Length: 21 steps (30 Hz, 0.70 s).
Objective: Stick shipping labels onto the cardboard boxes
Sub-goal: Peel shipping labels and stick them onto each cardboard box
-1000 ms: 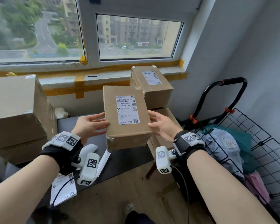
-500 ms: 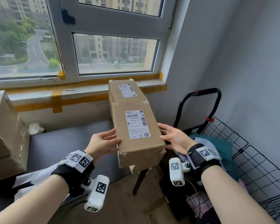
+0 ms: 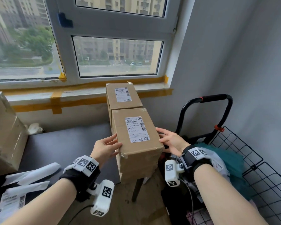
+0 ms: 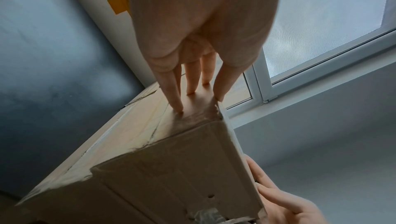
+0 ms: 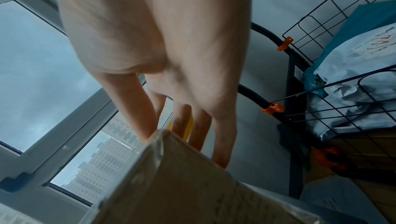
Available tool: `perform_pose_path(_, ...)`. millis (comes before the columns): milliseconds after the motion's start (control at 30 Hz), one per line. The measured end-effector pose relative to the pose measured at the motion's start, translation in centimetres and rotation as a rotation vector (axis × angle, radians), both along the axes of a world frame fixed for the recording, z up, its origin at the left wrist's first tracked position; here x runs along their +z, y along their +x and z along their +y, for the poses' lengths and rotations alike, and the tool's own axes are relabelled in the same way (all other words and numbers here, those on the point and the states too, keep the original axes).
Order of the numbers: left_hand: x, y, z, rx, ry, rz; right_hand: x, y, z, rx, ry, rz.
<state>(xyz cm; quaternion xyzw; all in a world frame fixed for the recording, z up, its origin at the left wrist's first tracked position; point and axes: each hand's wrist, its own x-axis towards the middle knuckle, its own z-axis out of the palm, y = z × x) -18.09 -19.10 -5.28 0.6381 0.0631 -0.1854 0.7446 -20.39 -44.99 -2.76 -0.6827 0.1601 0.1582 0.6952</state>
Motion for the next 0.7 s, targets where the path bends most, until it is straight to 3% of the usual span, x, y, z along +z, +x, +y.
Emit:
perform_pose_path(267, -0.9, 0.3, -0.9, 0.062, 0.015, -0.044, -1.1, 1.1, -0.1, -0.008, -0.025, -0.007)
perform_pose_path(367, -1.1, 0.3, -0.8, 0.052, 0.116, -0.105, -0.7, 0.9, 0.4, -0.042, -0.088, -0.030)
perform_pose_path(433, -1.2, 0.5, -0.5, 0.036, 0.279, -0.178, -0.3, 1.0, 1.0, -0.065, -0.188, -0.060)
perform_pose_path(533, -0.2, 1.0, 0.4, 0.003, 0.608, -0.295, 0.4, 1.3, 2.0, -0.063, -0.514, -0.132)
perform_pose_path(700, 3.6, 2.3, 3.6, -0.189, 1.176, -0.478, 3.4, 1.3, 6.0, 0.091, -1.012, -0.221)
